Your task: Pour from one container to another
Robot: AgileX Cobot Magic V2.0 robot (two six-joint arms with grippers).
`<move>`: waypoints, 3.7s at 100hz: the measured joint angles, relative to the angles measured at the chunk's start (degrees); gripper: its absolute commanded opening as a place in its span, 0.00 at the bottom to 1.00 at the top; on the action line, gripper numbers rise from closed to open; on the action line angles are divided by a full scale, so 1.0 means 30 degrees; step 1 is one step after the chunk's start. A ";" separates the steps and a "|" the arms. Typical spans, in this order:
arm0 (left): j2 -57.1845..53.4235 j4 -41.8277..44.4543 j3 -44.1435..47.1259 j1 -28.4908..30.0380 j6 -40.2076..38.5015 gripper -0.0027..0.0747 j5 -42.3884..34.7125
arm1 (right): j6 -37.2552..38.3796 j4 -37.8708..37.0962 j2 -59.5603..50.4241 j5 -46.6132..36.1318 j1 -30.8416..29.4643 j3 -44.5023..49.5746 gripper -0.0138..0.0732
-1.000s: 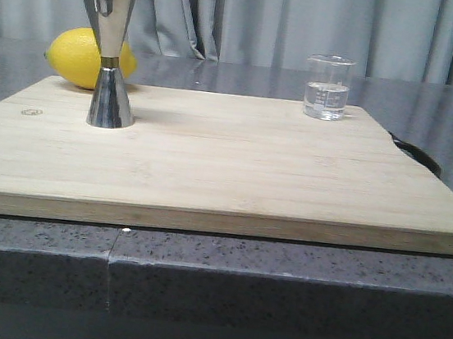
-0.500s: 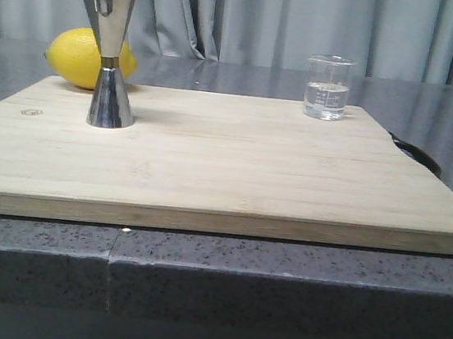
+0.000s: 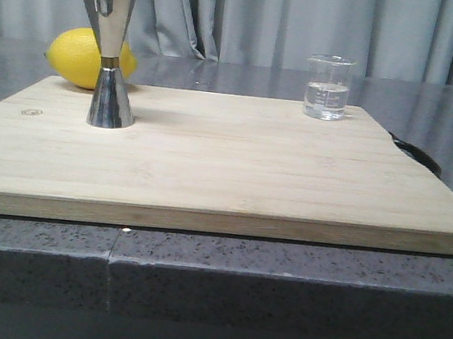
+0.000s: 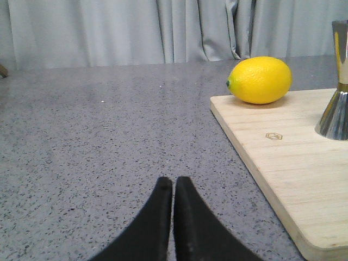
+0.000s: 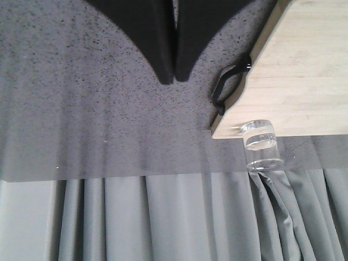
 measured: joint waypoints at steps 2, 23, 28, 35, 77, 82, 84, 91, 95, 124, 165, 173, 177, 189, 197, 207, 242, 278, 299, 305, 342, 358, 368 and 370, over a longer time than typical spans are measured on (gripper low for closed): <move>0.0000 0.0000 0.0000 0.0000 0.0000 0.01 0.0000 | 0.0000 0.0000 0.0000 0.0000 0.0000 0.0000 0.09; 0.0000 0.0000 0.0000 0.0000 0.0000 0.01 0.0000 | 0.0000 0.0000 0.0000 0.0000 0.0000 0.0000 0.09; 0.0000 0.0000 0.0000 0.0000 0.0000 0.01 0.0000 | 0.0000 0.0000 0.0000 0.0000 0.0000 0.0000 0.09; 0.0000 0.0000 0.0000 0.0000 0.0000 0.01 0.0000 | 0.0000 0.0000 0.0000 0.0000 0.0000 0.0000 0.09; 0.0000 0.0000 0.0000 0.0000 0.0000 0.01 -0.0482 | 0.0000 0.0000 0.0000 0.0000 0.0000 0.0000 0.09; 0.0000 0.0000 0.0000 0.0000 0.0000 0.01 -0.0744 | 0.0000 0.0000 0.0000 0.0000 0.0000 0.0000 0.09; 0.0000 0.0000 0.0000 0.0000 0.0000 0.01 -0.0873 | 0.0000 0.0000 0.0000 0.0000 0.0000 0.0000 0.09; 0.0000 0.0000 0.0000 0.0000 0.0000 0.01 -0.1212 | 0.0000 0.0000 0.0000 0.0000 0.0000 0.0000 0.09; 0.0000 0.0000 0.0000 0.0000 0.0000 0.01 -0.1255 | 0.0000 0.0000 0.0000 0.0000 0.0000 0.0000 0.09; 0.0000 -0.1725 0.0000 0.0000 0.0000 0.01 -0.2360 | 0.0040 0.0653 0.0000 -0.0342 0.0000 0.0000 0.09; 0.0000 -0.3506 0.0000 0.0000 -0.0478 0.01 -0.6436 | 0.0117 0.3805 0.0000 -0.0389 0.0000 -0.0602 0.09; 0.0076 -0.3570 -0.0037 0.0000 -0.1239 0.01 -0.6396 | 0.0160 0.3874 0.0641 0.0272 0.0000 -0.1745 0.09; 0.0286 -0.3549 -0.0075 0.0000 -0.1624 0.01 -0.6352 | 0.0156 0.3874 0.1201 0.0607 0.0000 -0.2435 0.09; 0.2003 -0.3549 -0.0781 0.0000 -0.2372 0.01 -0.5353 | 0.0156 0.3922 0.4204 0.1187 0.0000 -0.4654 0.09; 0.3458 -0.3509 -0.1716 -0.0088 -0.2500 0.01 -0.4977 | 0.0156 0.3922 0.6461 0.1376 0.0000 -0.6148 0.09; 0.5610 -0.2838 -0.3209 -0.0717 -0.2538 0.01 -0.4576 | 0.0156 0.3922 0.9501 0.1387 0.0000 -0.7851 0.09; 1.4554 -0.0286 -0.7988 -0.4644 -0.2538 0.01 -0.4548 | 0.0196 0.3096 1.8255 -0.0558 0.2166 -1.1295 0.09; 1.9537 -0.0140 -0.9507 -0.5986 -0.2538 0.66 -0.6492 | 0.0196 0.1614 2.1929 -0.3167 0.3029 -1.1484 0.66; 1.9890 -0.0140 -0.9507 -0.5986 -0.2538 0.73 -0.6835 | 0.0196 0.1503 2.2887 -0.4492 0.3029 -1.1484 0.70; 1.9987 -0.0140 -0.9507 -0.5986 -0.2538 0.73 -0.6845 | 0.0196 0.1503 2.3177 -0.5039 0.3029 -1.1484 0.70; 2.2136 -0.0098 -0.9334 -0.7704 -0.2538 0.73 -0.9168 | 0.0155 0.1309 2.5130 -0.7058 0.3029 -1.1477 0.70; 2.3648 -0.0068 -0.9291 -0.8606 -0.2574 0.73 -1.0882 | 0.0155 0.1197 2.5434 -0.8170 0.3029 -1.0853 0.70; 2.4650 -0.0055 -0.9291 -0.8951 -0.2575 0.73 -1.2342 | 0.0155 0.1197 2.5497 -0.8435 0.3029 -1.0655 0.70; 2.4850 -0.0055 -0.9291 -0.8989 -0.2575 0.73 -1.2517 | 0.0155 0.1197 2.5497 -0.8482 0.3029 -1.0655 0.70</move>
